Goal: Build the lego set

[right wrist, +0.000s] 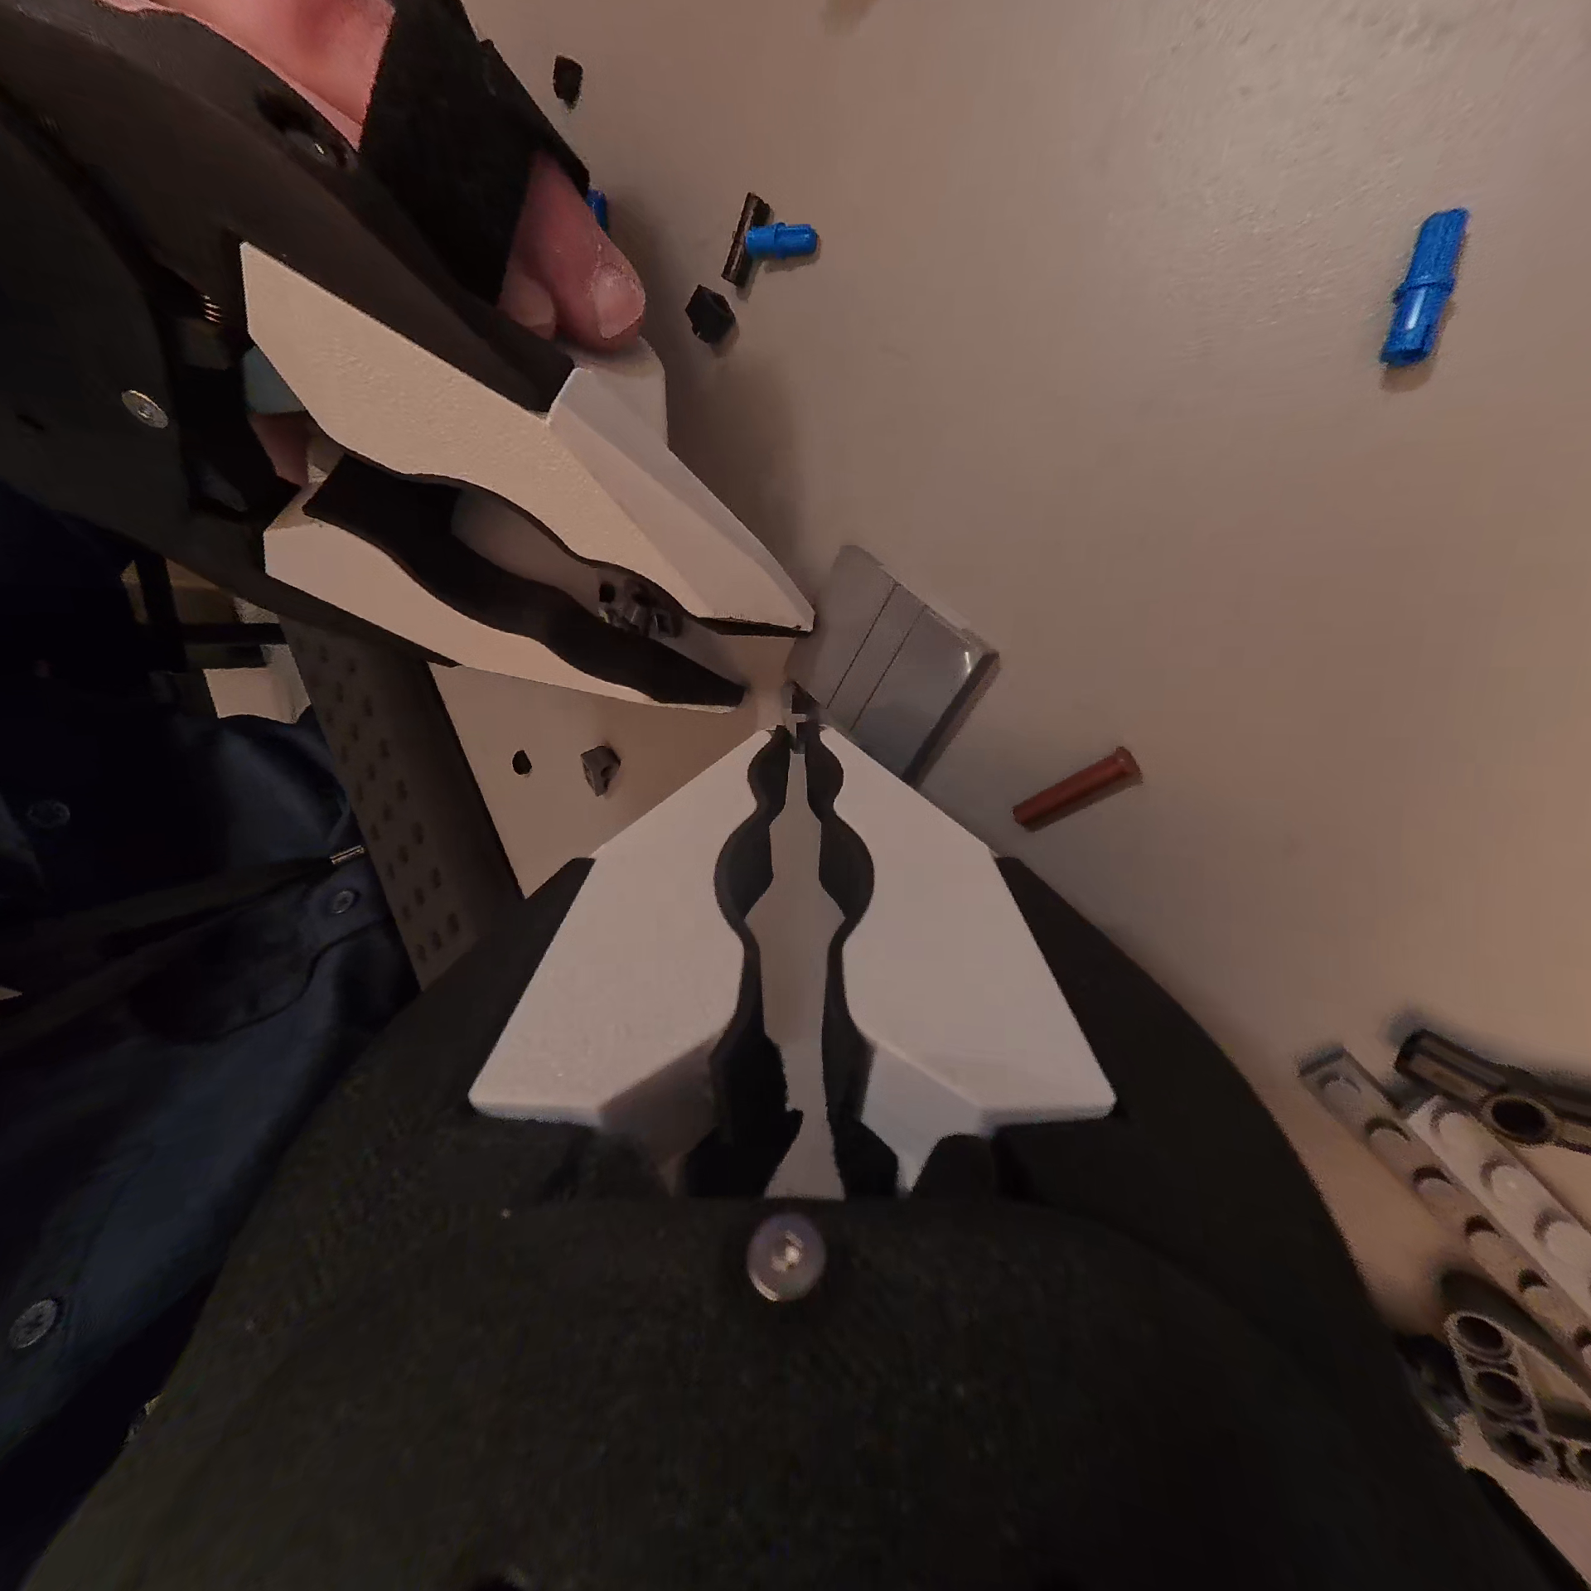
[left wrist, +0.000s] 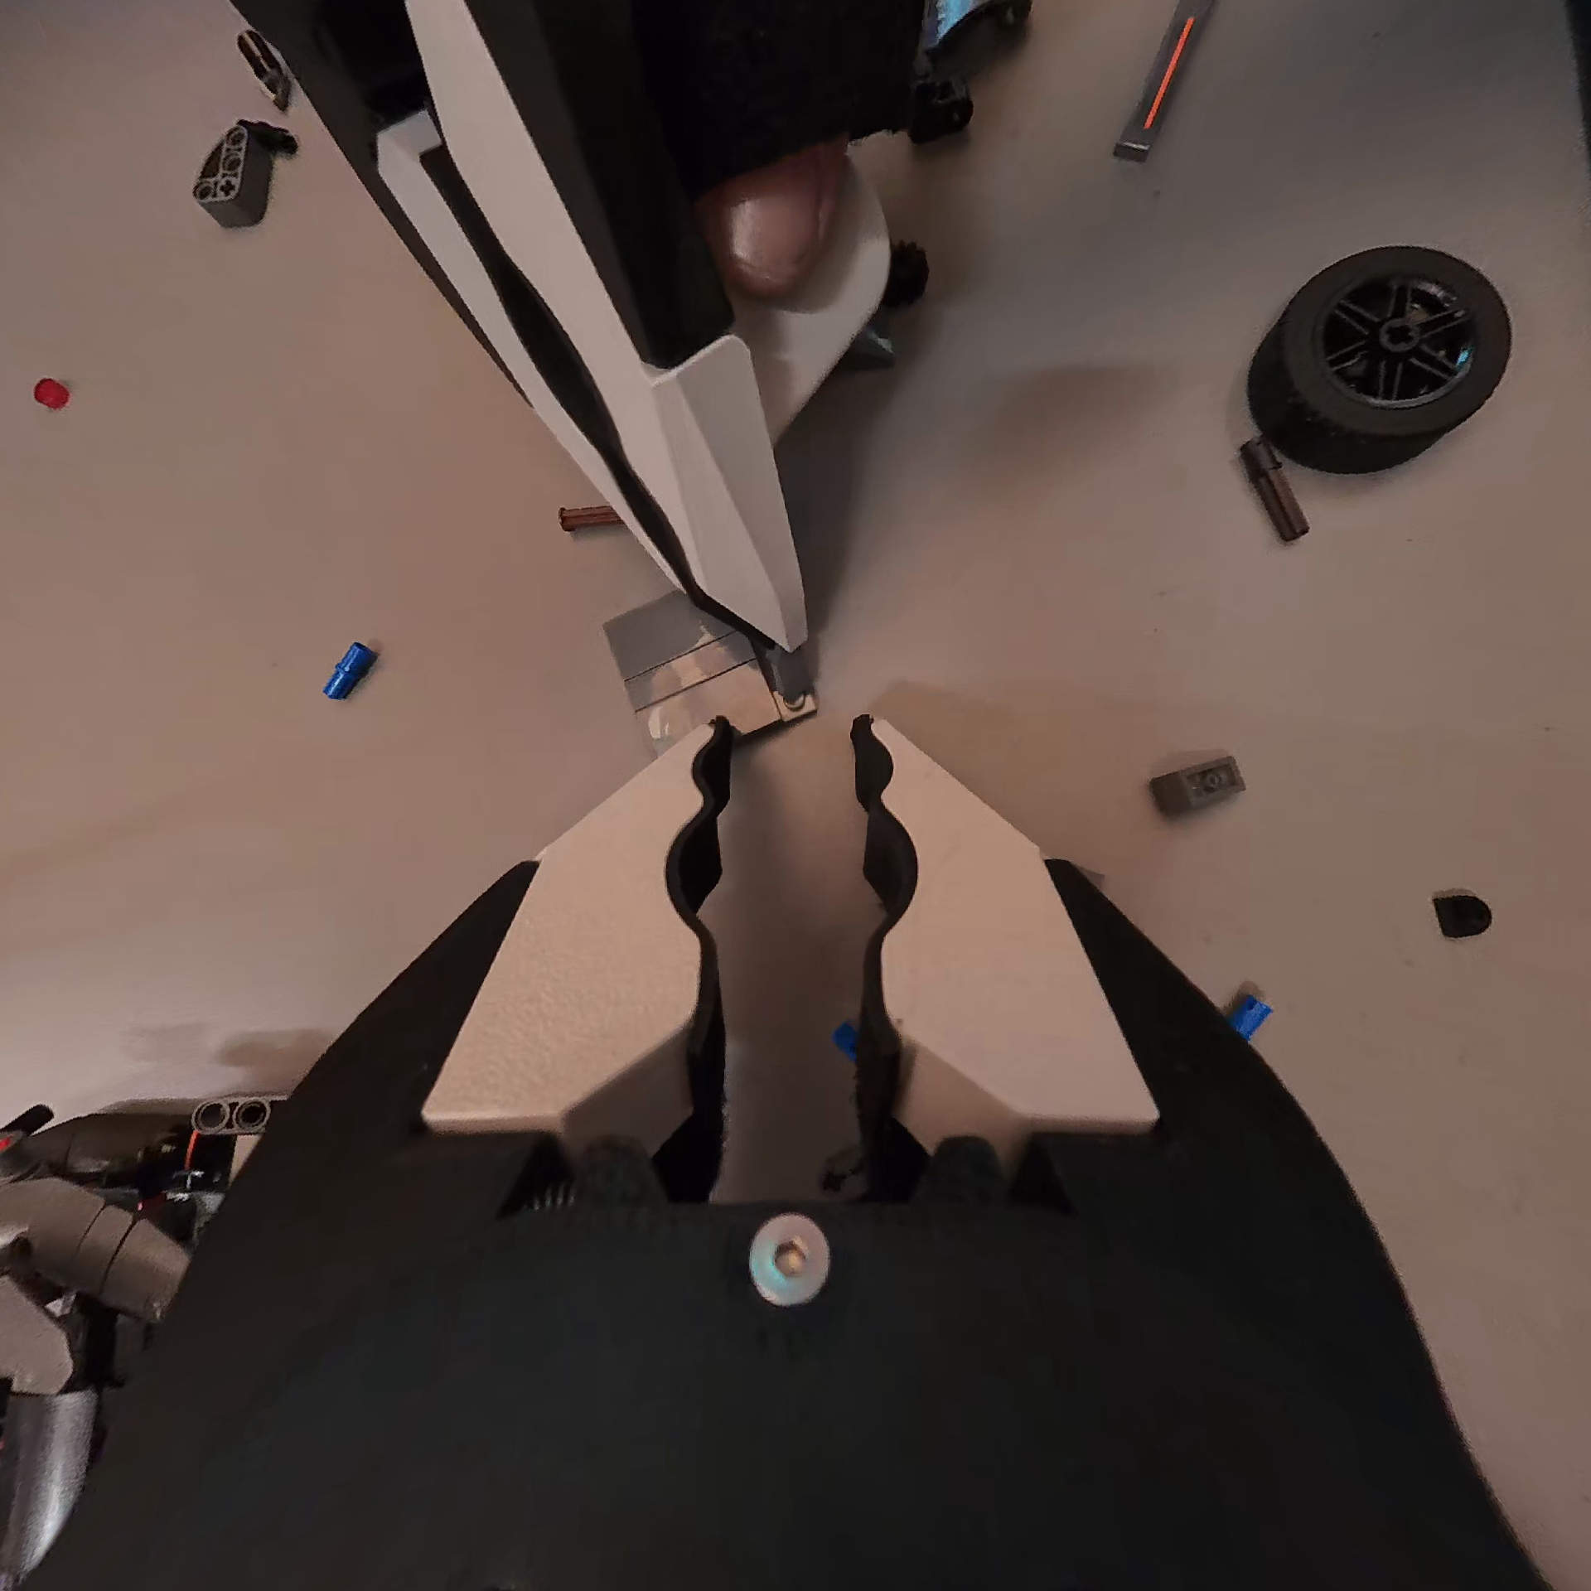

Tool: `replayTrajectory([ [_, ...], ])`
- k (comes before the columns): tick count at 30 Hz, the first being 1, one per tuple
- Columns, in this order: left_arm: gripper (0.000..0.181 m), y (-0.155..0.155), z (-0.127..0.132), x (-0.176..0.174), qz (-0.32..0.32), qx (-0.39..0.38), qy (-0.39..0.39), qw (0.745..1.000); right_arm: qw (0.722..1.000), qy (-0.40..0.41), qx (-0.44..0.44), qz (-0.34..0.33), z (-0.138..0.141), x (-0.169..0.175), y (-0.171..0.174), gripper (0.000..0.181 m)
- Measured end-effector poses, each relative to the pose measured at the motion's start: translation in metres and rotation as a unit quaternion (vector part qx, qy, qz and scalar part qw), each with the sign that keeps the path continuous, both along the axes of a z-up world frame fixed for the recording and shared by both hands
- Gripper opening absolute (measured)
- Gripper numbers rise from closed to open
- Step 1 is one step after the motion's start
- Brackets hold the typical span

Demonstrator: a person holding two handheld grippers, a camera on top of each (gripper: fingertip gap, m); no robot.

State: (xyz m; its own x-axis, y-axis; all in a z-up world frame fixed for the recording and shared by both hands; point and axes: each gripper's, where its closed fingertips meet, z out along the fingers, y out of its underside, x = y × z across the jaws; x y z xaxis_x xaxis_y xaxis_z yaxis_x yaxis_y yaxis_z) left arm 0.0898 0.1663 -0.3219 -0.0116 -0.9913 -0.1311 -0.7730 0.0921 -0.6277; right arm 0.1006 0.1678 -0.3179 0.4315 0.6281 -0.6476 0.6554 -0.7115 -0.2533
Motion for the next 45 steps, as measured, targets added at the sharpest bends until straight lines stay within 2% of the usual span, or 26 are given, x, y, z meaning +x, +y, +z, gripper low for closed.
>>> replayTrajectory([
  [45, 0.017, 0.0045, 0.0000, 0.0059, 0.015, 0.033, -0.008, 0.999, 0.999, -0.033, 0.036, 0.005, -0.0039, 0.0003, 0.0014, 0.002],
])
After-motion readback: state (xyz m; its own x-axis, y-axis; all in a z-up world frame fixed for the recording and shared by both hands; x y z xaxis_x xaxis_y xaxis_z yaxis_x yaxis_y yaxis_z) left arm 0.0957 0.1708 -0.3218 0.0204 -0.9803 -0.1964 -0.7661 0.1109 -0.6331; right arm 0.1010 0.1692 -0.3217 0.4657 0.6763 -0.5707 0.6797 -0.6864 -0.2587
